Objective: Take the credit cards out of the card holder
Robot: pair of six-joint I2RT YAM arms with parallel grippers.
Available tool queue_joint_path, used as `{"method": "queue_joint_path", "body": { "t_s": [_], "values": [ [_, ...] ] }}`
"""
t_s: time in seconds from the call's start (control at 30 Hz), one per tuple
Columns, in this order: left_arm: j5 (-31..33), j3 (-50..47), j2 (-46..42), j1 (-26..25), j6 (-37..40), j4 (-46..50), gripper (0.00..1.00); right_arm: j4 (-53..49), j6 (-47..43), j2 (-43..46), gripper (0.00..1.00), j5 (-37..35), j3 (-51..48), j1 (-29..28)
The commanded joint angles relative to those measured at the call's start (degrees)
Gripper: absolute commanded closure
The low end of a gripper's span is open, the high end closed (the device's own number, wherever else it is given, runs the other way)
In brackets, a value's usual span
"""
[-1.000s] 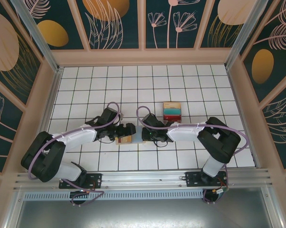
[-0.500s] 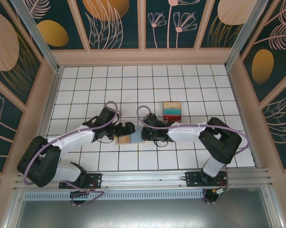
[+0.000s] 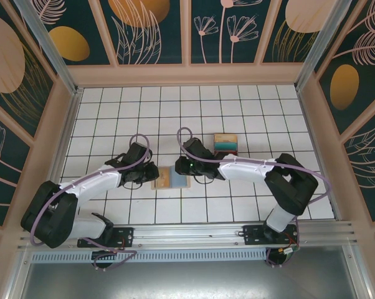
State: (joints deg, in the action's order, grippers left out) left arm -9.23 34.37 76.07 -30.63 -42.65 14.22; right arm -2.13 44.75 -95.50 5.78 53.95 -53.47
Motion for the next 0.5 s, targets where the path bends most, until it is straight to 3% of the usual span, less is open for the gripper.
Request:
{"method": "queue_joint_path", "body": {
  "t_s": [0.0, 0.47],
  "values": [
    [-0.59, -1.47, 1.19, 0.27, 0.04, -0.9, 0.83, 2.12, 1.12, -2.76, 0.82, 4.06, 2.1, -0.71],
    [-4.82, -2.99, 4.94, 0.22, -0.4, -4.89, 0.84, 3.2, 2.3, -7.94, 0.84, 8.32, 3.6, -0.76]
  ]
}}
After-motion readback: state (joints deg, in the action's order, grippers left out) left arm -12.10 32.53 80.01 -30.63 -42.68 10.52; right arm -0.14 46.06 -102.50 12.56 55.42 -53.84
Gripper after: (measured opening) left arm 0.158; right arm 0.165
